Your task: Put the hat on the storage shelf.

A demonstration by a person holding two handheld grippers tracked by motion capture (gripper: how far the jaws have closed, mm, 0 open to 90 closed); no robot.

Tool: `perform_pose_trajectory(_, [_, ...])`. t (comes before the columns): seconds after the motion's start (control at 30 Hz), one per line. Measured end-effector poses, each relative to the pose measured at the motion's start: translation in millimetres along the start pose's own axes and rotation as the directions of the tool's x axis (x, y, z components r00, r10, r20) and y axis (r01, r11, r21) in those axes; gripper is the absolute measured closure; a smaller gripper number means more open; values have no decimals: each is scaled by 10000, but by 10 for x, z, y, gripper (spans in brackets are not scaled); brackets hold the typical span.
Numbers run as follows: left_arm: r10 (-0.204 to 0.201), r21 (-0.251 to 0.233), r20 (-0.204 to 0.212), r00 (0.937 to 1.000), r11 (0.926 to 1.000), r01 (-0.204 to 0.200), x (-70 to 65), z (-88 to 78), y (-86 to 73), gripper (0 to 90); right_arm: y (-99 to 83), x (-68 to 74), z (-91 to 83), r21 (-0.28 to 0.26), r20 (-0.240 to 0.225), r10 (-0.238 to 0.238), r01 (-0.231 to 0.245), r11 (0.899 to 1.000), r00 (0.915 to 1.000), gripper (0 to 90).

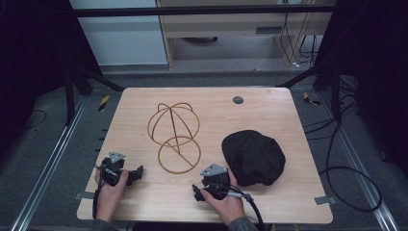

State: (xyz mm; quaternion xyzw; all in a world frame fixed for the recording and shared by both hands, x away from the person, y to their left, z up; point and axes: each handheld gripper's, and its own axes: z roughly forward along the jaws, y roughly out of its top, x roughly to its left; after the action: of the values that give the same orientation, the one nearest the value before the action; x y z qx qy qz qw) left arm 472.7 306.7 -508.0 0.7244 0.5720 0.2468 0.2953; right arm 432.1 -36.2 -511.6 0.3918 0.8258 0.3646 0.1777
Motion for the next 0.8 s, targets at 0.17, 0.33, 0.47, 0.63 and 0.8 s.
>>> perform_pose_trajectory(0.17, [2, 133, -4, 10000, 9999, -2, 2, 9, 25, 0, 48, 16, 18, 4, 238, -61, 61, 10000, 9997, 151])
perform_pose_trajectory(0.33, [40, 106, 26, 10000, 9999, -41, 5, 5, 18, 0, 322, 137, -194, -307, 970, -647, 680, 9972, 9932, 115])
perform_pose_trajectory(0.47, [125, 108, 79, 9999, 9999, -126, 5, -7, 6, 0, 565, 154, -500, -666, 1351, -561, 656, 9956, 9892, 119])
perform_pose_trajectory(0.63, [124, 123, 96, 9999, 9998, -125, 5, -7, 9, 0, 800, 14, -822, -368, 1685, -839, 914, 9951, 9821, 127])
perform_pose_trajectory(0.8, [127, 153, 128, 9998, 9998, -129, 7, -7, 12, 0, 1010, -263, -1033, -125, 1826, -745, 781, 9969, 9804, 125])
